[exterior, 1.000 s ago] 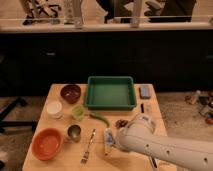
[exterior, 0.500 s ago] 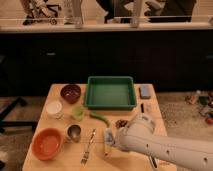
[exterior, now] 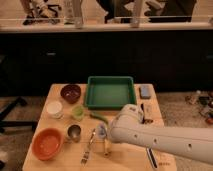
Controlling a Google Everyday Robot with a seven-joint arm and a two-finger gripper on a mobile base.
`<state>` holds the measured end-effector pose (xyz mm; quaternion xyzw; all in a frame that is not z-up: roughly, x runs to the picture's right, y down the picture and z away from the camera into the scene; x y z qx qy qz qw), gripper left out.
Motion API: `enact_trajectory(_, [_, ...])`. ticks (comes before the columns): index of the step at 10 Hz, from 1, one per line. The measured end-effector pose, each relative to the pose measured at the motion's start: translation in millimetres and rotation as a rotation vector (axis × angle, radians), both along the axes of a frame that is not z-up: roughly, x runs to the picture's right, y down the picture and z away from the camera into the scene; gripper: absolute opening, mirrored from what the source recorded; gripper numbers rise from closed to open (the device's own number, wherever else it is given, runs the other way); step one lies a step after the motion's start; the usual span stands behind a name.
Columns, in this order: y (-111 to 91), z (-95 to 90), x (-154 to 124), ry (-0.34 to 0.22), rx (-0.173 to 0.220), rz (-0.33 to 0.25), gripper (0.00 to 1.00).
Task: Place towel in paper cup
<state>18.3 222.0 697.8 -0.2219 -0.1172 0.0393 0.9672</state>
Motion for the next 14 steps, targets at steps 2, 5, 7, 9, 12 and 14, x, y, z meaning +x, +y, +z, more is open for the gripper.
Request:
enact_trajectory(2, [-8,0.7,-4,-0.008,0.014,-0.016,0.0])
enact_trajectory(5, [-18,2.7,-16,-0.029,0.024,-0.038,0.0])
enact_trajectory(7, [-22,5.8,-27,-0.048,0.025,-0.053,0.0])
enact_trajectory(9, [-26,9.5,-41,-0.067,0.02,-0.074,0.0])
enact_trajectory(12, [-30,13.0,-61,-0.091,0.015,-0.1,0.0])
enact_trajectory(14, [-34,13.8,-73,-0.1,0.019,-0.116,0.0])
